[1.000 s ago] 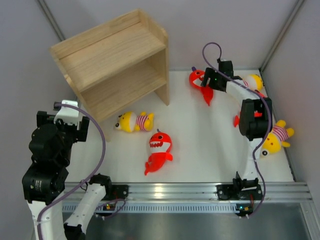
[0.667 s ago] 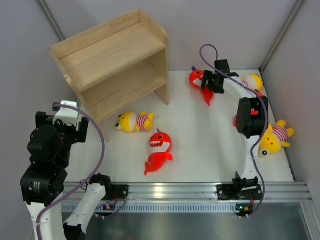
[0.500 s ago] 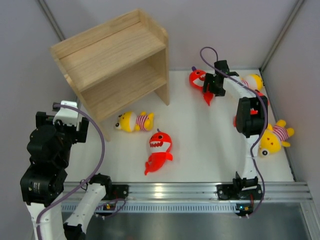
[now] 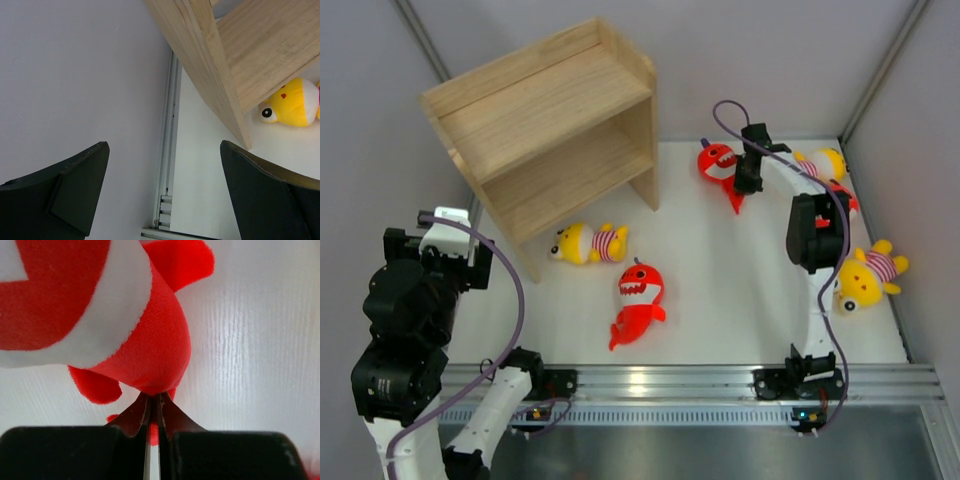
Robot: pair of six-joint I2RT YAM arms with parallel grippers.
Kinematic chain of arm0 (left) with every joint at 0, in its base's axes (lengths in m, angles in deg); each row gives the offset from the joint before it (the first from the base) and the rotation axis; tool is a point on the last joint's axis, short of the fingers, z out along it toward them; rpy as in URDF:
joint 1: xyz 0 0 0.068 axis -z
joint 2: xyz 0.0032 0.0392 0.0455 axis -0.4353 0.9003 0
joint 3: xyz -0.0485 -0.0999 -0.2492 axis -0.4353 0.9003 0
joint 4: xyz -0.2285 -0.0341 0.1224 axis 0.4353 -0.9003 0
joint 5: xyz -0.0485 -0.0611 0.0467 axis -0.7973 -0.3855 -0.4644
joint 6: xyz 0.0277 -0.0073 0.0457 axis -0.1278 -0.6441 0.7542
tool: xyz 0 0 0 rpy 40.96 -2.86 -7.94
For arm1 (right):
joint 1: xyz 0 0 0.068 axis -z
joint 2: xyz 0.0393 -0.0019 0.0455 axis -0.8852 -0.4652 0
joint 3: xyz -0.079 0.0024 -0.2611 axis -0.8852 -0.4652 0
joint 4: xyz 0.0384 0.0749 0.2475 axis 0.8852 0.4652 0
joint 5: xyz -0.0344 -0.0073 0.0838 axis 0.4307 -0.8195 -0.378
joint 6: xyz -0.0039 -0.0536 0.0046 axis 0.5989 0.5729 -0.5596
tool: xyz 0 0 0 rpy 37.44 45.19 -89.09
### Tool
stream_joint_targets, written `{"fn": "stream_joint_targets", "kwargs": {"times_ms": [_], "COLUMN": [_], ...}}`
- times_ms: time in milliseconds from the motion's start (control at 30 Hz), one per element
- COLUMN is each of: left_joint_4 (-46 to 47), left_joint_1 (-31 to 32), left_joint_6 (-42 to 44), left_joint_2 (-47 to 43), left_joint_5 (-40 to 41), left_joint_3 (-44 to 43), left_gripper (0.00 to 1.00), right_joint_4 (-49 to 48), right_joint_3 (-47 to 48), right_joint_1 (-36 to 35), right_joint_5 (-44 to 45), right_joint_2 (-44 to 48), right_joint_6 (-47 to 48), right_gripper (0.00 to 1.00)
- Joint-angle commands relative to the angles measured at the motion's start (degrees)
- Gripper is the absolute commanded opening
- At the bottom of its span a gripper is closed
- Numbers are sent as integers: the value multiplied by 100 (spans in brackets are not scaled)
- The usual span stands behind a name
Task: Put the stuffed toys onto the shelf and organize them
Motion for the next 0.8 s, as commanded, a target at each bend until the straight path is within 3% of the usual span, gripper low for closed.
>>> {"fn": "stream_joint_targets", "kwargs": {"times_ms": [0, 300, 433, 600, 767], "left_joint_4": [-14, -14, -5, -5, -5], "left_joint_1": [51, 42, 42, 42, 33], "left_joint_6": [50, 32, 50, 41, 41], "left_joint_2": [-11, 68, 104, 148, 130], "left_joint_5": [139, 103, 86, 33, 33], "left_joint_3": [-112, -121, -121, -130, -33], "left_gripper": [99, 99, 99, 99, 99], "right_joint_4": [-367, -1063, -1178, -1037, -1151], "right_joint_3": [-261, -1332, -1669, -943, 210], "right_joint_1": [-24, -340, -874, -1542, -2404], "right_joint_5": [389, 1189, 1803, 2208, 2876], "right_joint_2": [828, 3166, 3966, 4643, 4592], "right_joint_6": [208, 631, 798, 824, 1114], "right_gripper": [0, 0, 0, 0, 0]}}
